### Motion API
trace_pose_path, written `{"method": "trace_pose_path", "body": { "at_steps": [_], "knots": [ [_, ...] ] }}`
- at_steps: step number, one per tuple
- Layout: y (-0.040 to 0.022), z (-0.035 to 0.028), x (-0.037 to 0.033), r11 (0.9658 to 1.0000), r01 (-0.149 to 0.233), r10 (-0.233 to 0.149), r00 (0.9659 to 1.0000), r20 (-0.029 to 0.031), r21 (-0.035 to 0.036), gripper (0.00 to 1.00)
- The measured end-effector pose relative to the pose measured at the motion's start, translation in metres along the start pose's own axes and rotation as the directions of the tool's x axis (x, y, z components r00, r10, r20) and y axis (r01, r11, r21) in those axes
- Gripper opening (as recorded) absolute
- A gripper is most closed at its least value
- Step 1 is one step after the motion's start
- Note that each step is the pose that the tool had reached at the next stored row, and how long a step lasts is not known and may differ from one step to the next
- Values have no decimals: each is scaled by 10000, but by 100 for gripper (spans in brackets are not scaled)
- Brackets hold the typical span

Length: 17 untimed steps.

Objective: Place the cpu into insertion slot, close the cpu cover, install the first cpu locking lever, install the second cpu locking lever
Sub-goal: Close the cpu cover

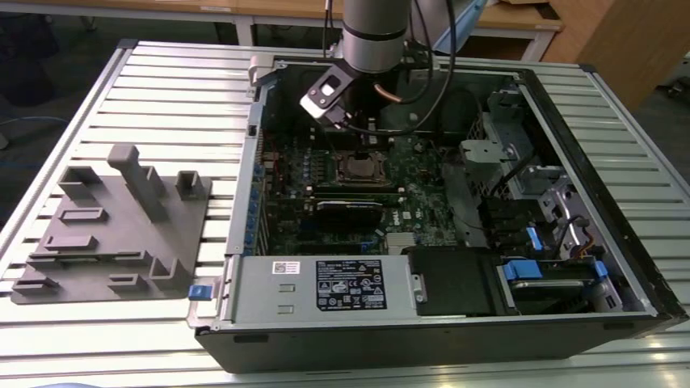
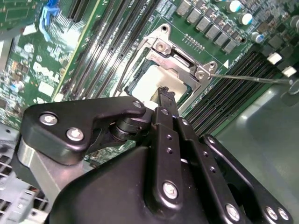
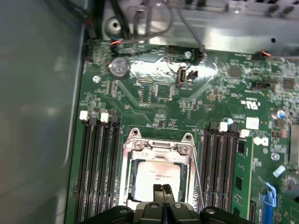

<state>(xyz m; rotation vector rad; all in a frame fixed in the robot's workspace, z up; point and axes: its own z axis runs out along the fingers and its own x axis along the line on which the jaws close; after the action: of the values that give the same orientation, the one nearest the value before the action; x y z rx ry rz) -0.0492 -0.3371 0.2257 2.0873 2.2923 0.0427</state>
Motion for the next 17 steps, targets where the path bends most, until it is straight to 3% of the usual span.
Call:
{"method": "trace_pose_path", "body": {
  "at_steps": [3, 6, 9, 14, 17],
  "knots": [
    [0, 1, 0, 9985, 554, -554, 9985, -27, -8, 11],
    [0, 3, 0, 9940, 1091, -1091, 9940, -52, -16, 11],
    [0, 6, 0, 9866, 1631, -1631, 9866, -77, -27, 11],
    [-1, 12, 1, 9701, 2426, -2427, 9700, -112, -42, 11],
    [-2, 12, 2, 9672, 2541, -2542, 9671, -117, -45, 11]
  ]
}}
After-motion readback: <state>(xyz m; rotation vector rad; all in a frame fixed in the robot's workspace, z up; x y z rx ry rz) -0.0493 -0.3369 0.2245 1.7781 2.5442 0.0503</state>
